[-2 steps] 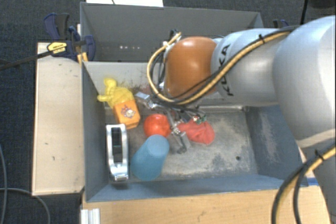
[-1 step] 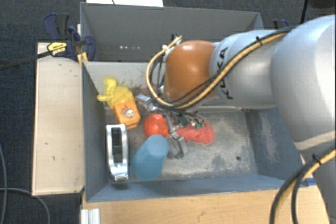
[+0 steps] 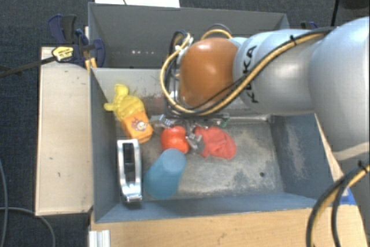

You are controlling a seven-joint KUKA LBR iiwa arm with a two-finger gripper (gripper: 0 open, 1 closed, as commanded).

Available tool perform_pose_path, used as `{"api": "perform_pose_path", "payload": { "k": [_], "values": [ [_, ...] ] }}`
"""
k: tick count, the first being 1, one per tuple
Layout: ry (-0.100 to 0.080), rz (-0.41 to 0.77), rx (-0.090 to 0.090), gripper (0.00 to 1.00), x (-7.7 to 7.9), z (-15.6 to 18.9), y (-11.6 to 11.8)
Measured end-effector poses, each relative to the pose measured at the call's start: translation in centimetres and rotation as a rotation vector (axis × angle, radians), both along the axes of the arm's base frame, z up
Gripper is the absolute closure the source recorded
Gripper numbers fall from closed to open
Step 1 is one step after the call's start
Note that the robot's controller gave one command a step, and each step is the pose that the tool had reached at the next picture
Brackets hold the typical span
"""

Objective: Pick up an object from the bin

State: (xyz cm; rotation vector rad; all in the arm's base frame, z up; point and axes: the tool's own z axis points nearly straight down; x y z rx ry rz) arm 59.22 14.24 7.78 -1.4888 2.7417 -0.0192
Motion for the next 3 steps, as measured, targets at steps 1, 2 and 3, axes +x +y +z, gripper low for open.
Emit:
{"api": "perform_pose_path", "payload": {
  "k": [1, 2, 3],
  "values": [
    [0.0, -0.001, 0.0, 1.0, 0.0, 0.0, 0.0],
    [0.011, 0.002, -0.001, 1.0, -0.2, 0.6, 0.2],
    [0.021, 0.021, 0.004, 1.0, -1.5, 4.5, 2.5]
  ]
}}
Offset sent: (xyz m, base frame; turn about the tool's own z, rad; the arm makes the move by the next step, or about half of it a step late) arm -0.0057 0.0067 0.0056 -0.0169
